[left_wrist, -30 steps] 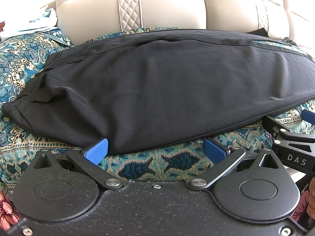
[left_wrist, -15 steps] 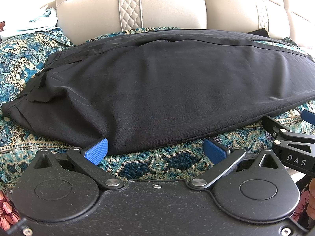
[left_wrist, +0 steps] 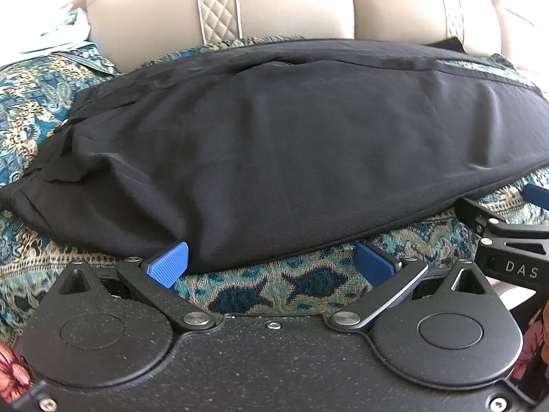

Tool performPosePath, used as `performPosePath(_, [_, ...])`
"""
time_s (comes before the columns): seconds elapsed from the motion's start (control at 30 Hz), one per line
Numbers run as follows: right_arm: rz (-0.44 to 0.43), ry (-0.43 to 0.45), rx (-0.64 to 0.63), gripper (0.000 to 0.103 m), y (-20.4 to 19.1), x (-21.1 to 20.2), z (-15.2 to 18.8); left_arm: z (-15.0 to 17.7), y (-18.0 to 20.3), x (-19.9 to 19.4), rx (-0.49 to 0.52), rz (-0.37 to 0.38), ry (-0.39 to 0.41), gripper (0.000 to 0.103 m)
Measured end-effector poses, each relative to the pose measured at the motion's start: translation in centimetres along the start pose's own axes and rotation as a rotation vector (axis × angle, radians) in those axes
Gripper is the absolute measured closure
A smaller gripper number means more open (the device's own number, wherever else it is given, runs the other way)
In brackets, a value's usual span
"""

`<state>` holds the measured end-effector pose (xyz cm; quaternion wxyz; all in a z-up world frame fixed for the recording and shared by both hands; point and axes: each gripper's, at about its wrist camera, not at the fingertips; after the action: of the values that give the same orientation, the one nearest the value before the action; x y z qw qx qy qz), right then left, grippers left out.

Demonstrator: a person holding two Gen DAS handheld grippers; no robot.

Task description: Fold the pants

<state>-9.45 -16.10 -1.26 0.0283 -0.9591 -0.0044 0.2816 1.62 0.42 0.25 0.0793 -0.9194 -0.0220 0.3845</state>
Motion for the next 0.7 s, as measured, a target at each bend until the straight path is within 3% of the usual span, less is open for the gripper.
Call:
performPosePath(0.2, [-0.023, -0.105, 0.006, 0.000, 0.1, 1.0, -1.5, -1.5, -1.3, 0.1, 0.023, 0.007, -0.068, 0.000])
performPosePath(0.37, [-0.070, -0.168, -0.005, 0.000, 0.8, 1.7, -3.3, -4.4, -4.0, -0.3, -0.014, -0.004, -0.042, 0.000])
performPosePath(0.57, [-0.072, -0.021, -0.001, 0.000, 1.5, 1.4, -6.5, -10.1, -9.8, 0.3, -0.151, -0.044, -0.031, 0.000])
performPosePath(0.7, [-0.054, 0.028, -0.022, 0.000, 1.4, 2.6, -9.2, -14.5, -14.2, 2.6, -0.258, -0.086, -0.052, 0.000])
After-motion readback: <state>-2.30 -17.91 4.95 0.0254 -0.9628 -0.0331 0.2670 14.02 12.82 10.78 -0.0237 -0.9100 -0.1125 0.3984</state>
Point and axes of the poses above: each gripper's, at about its wrist camera, not at the fingertips, and x roughly the way its jaws point, y to its right, z to its underside, and after that the axes turned 7 degrees about -z, right-handed
